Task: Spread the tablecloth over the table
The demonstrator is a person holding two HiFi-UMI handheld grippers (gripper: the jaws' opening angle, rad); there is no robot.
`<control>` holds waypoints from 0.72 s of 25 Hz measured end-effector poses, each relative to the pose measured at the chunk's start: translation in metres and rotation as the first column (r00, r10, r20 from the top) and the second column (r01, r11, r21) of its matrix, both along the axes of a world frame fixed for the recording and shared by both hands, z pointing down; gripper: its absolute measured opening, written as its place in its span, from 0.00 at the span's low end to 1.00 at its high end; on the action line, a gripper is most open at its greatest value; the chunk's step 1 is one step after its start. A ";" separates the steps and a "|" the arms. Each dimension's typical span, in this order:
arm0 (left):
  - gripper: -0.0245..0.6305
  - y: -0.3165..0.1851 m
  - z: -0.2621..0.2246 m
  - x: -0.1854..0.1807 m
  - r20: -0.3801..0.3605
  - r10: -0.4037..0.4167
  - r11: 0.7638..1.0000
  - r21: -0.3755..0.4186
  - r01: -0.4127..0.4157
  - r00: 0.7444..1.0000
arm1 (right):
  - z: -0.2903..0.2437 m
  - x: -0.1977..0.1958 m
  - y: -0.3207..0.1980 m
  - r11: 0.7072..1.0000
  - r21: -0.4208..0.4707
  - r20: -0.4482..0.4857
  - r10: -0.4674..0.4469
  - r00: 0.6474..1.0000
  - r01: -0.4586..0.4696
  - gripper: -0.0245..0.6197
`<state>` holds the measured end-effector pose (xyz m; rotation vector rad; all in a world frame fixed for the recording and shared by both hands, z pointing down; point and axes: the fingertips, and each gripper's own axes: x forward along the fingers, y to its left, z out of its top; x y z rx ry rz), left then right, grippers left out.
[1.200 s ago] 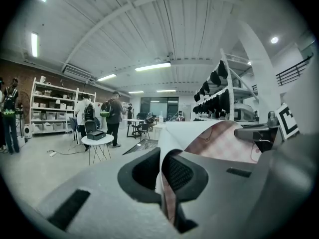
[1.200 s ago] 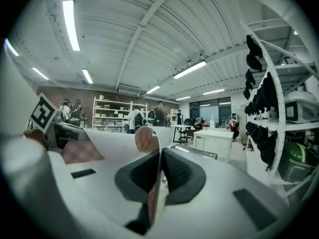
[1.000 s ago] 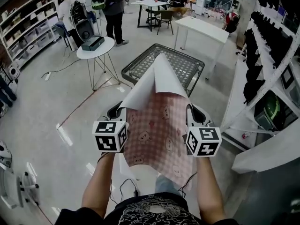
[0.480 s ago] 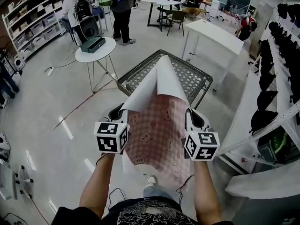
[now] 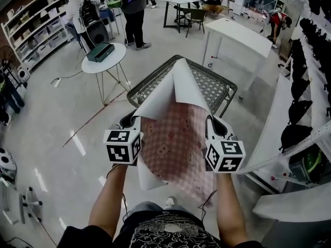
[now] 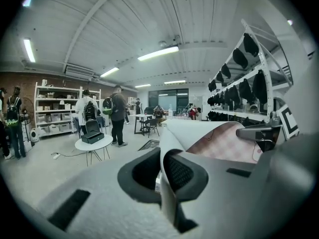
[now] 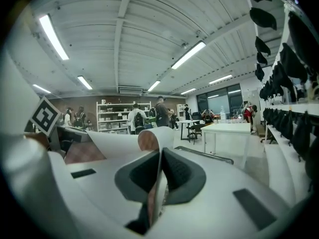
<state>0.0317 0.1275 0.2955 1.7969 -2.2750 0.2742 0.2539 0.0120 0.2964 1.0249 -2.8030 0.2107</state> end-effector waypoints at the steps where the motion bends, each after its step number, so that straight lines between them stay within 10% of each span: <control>1: 0.05 -0.004 -0.001 -0.002 0.003 0.001 1.000 0.002 -0.001 1.000 | 0.000 -0.001 -0.003 1.000 0.000 0.004 0.003 1.000 -0.003 0.05; 18: 0.05 -0.131 0.005 -0.089 0.000 0.156 0.987 0.025 -0.156 0.988 | 0.008 -0.061 -0.088 0.985 -0.023 0.000 0.168 0.986 -0.168 0.05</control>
